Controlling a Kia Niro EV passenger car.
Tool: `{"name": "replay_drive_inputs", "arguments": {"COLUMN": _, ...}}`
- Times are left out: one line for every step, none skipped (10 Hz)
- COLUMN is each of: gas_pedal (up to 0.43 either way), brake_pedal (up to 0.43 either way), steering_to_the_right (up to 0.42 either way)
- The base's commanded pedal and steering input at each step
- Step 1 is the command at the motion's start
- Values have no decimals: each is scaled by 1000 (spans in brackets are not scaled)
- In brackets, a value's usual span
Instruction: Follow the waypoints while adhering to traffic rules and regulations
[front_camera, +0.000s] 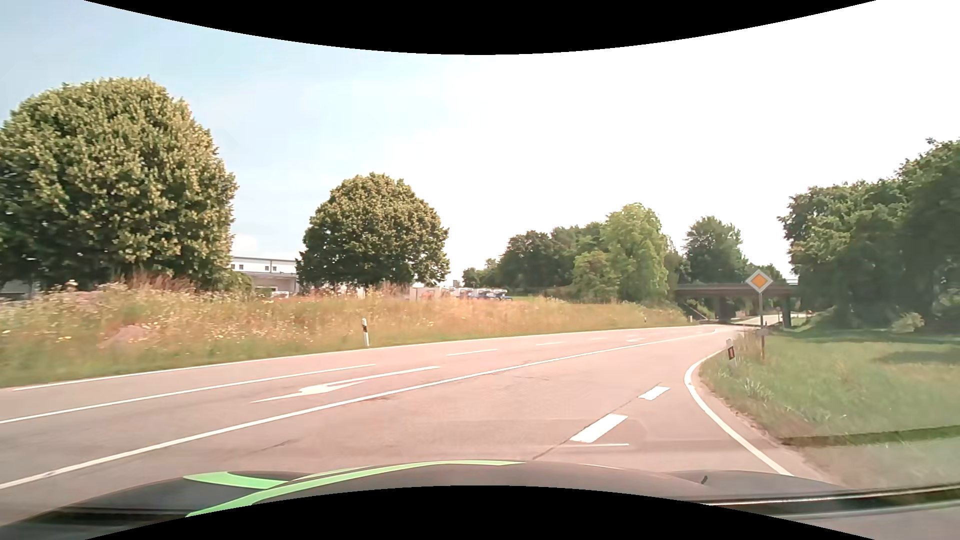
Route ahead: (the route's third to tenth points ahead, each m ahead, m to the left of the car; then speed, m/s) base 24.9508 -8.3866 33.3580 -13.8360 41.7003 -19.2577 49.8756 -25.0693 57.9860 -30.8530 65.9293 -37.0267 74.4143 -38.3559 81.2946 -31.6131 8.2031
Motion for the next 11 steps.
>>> {"name": "replay_drive_inputs", "arguments": {"gas_pedal": 169, "brake_pedal": 0, "steering_to_the_right": 170}}
{"name": "replay_drive_inputs", "arguments": {"gas_pedal": 177, "brake_pedal": 0, "steering_to_the_right": 174}}
{"name": "replay_drive_inputs", "arguments": {"gas_pedal": 189, "brake_pedal": 0, "steering_to_the_right": 175}}
{"name": "replay_drive_inputs", "arguments": {"gas_pedal": 197, "brake_pedal": 0, "steering_to_the_right": 175}}
{"name": "replay_drive_inputs", "arguments": {"gas_pedal": 197, "brake_pedal": 0, "steering_to_the_right": 174}}
{"name": "replay_drive_inputs", "arguments": {"gas_pedal": 228, "brake_pedal": 0, "steering_to_the_right": 172}}
{"name": "replay_drive_inputs", "arguments": {"gas_pedal": 240, "brake_pedal": 0, "steering_to_the_right": 170}}
{"name": "replay_drive_inputs", "arguments": {"gas_pedal": 240, "brake_pedal": 0, "steering_to_the_right": 169}}
{"name": "replay_drive_inputs", "arguments": {"gas_pedal": 240, "brake_pedal": 0, "steering_to_the_right": 162}}
{"name": "replay_drive_inputs", "arguments": {"gas_pedal": 248, "brake_pedal": 0, "steering_to_the_right": 154}}
{"name": "replay_drive_inputs", "arguments": {"gas_pedal": 248, "brake_pedal": 0, "steering_to_the_right": 144}}
